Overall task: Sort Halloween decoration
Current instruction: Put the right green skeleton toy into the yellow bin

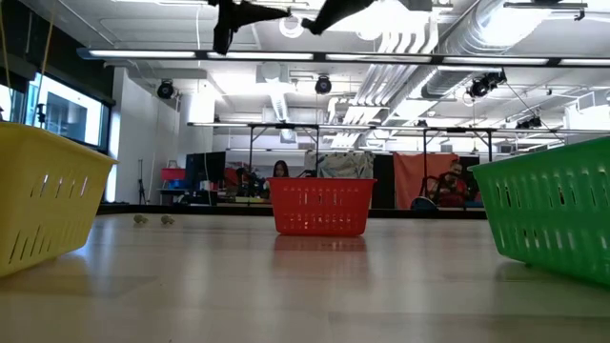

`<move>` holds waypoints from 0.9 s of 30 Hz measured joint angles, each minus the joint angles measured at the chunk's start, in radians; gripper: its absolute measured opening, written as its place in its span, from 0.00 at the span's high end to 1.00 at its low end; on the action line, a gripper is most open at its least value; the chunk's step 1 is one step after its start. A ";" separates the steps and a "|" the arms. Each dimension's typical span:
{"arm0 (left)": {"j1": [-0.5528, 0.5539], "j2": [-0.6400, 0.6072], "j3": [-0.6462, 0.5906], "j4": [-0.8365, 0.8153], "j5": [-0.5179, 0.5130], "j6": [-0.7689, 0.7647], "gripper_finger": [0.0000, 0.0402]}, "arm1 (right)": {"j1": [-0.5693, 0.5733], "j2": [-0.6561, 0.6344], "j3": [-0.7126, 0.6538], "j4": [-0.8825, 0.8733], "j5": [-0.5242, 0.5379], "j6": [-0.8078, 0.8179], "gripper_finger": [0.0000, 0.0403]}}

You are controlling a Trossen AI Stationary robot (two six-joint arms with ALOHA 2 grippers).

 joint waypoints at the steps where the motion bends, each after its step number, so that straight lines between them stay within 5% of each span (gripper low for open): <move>1: 0.002 0.004 0.000 -0.004 0.000 -0.032 0.59 | 0.000 0.010 0.014 -0.002 -0.008 -0.018 1.00; 10: 0.028 0.044 0.000 -0.021 0.013 -0.218 0.59 | 0.000 0.024 0.035 0.000 -0.049 -0.045 1.00; 16: 0.042 0.083 0.000 -0.023 0.114 -0.266 0.62 | 0.000 0.024 0.035 0.000 -0.064 -0.043 1.00; 27: 0.042 0.092 0.000 0.013 0.113 -0.267 0.72 | 0.000 0.025 0.035 -0.005 -0.062 -0.042 1.00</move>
